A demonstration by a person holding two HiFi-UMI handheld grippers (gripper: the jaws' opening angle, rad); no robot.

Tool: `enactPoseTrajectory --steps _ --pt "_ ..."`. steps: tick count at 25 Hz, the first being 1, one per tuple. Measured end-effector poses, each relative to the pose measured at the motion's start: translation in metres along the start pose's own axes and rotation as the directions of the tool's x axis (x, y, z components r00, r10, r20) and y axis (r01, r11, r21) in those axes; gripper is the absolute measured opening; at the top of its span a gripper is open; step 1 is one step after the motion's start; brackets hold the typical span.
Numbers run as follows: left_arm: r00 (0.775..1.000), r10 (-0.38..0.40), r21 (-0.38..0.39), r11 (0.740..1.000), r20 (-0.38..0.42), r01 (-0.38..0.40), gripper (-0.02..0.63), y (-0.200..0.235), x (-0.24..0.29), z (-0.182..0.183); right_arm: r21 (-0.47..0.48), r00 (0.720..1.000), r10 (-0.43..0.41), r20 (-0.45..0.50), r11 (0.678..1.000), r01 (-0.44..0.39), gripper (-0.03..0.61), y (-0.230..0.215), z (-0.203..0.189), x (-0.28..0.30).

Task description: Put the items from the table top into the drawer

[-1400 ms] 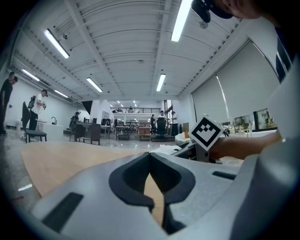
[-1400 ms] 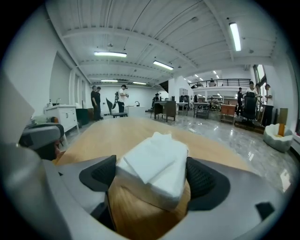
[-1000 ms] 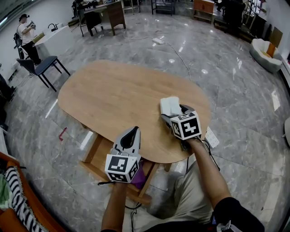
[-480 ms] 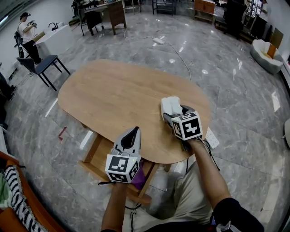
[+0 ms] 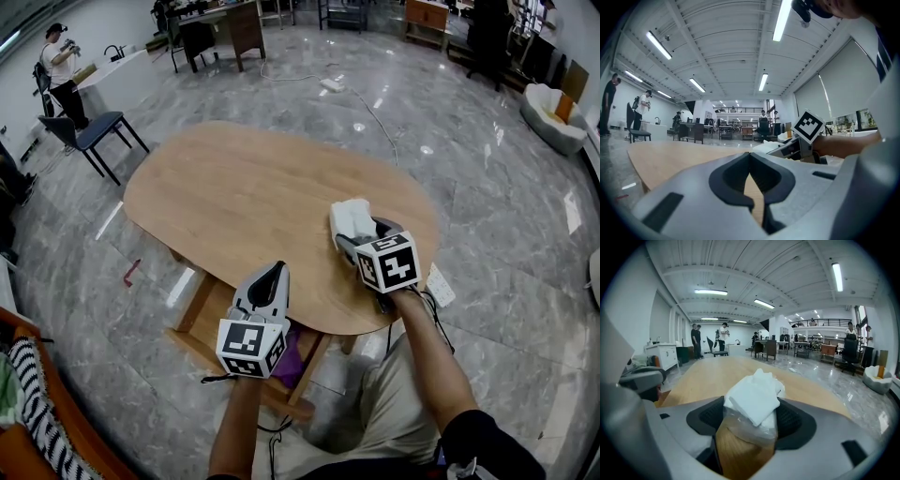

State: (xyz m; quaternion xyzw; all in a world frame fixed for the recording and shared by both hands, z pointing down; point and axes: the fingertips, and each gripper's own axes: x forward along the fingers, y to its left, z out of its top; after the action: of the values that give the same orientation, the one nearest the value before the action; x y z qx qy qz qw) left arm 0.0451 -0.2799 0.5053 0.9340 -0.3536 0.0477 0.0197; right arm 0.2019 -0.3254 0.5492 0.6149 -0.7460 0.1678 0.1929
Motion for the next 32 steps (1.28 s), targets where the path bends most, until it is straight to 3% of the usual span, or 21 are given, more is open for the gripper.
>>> enactPoseTrajectory --steps 21,32 --pt "0.998 0.054 0.008 0.999 0.020 -0.054 0.005 0.007 -0.047 0.007 -0.055 1.000 0.030 -0.004 0.998 -0.030 0.322 0.042 0.003 -0.014" --pt "0.994 0.111 0.021 0.994 0.012 -0.111 0.005 0.022 -0.089 0.004 -0.059 0.992 0.121 0.020 0.991 -0.120 0.322 0.094 0.011 -0.016"
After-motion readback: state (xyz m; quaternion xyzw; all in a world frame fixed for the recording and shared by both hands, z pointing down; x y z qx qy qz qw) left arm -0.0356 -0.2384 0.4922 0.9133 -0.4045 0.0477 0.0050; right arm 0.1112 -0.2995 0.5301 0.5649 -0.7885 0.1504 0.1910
